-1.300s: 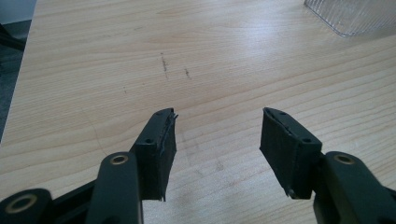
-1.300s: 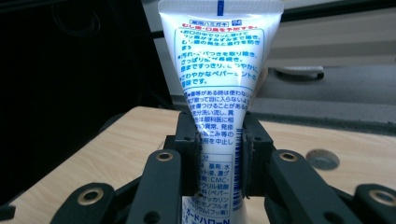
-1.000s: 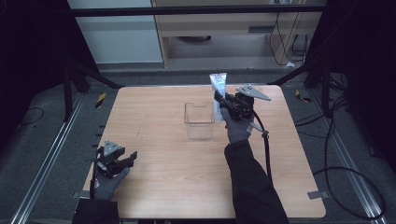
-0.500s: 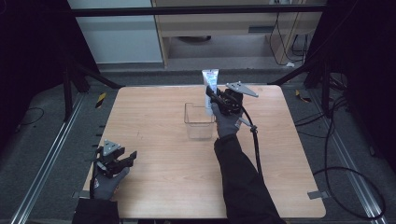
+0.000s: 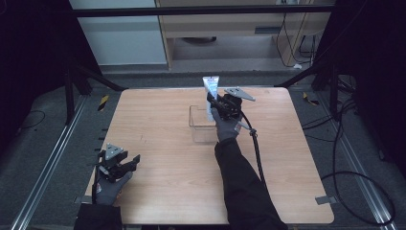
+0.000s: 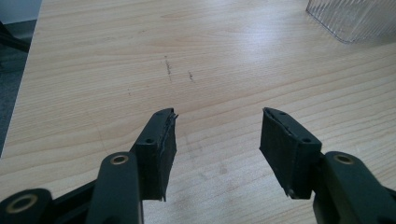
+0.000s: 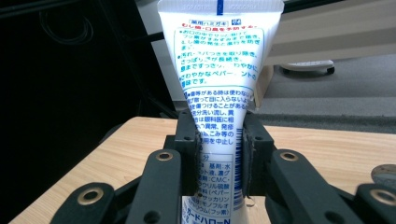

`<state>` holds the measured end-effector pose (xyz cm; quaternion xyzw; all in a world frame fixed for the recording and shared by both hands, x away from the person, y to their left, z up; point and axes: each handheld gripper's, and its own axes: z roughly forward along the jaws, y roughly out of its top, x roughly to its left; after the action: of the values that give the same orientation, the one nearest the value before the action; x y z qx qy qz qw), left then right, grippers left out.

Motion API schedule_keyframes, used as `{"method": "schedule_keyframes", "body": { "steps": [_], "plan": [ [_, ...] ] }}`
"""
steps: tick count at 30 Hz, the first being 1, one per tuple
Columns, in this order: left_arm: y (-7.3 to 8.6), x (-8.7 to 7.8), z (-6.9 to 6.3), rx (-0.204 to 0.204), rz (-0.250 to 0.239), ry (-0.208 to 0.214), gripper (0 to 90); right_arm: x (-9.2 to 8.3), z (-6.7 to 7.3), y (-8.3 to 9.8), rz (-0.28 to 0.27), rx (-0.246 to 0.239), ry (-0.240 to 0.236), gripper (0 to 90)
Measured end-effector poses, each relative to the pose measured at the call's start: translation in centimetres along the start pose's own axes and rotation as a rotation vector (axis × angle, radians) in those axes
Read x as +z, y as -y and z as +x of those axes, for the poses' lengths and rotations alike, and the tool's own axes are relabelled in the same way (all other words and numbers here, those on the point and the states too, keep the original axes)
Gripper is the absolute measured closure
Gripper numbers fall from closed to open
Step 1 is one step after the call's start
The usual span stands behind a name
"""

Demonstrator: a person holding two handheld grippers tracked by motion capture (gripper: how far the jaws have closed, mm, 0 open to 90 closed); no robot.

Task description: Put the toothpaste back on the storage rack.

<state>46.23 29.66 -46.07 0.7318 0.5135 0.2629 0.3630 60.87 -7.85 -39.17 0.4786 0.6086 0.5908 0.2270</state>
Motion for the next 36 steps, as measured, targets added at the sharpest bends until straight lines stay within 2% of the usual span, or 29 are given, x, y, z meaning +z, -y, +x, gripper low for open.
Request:
{"method": "schedule_keyframes", "body": {
  "steps": [12,19,24,30,36],
  "plan": [
    [0.0,0.0,0.0,0.001,0.0,-0.001,44.6,1.7,0.4,1.8,0.03,-0.006,0.005,72.7],
    [0.0,0.0,0.0,0.003,0.0,-0.001,44.6,2.1,0.8,2.4,0.057,-0.03,0.014,72.3],
    [0.0,0.0,0.0,0.002,0.0,-0.001,44.7,2.2,0.6,2.9,0.069,-0.022,0.023,72.0],
    [0.0,0.0,0.0,0.004,0.0,-0.001,44.6,2.4,0.5,3.6,0.097,-0.038,0.036,71.5],
    [0.0,0.0,-0.1,0.006,0.001,-0.001,44.6,2.2,0.8,4.0,0.13,-0.088,0.052,70.4]
  ]
}}
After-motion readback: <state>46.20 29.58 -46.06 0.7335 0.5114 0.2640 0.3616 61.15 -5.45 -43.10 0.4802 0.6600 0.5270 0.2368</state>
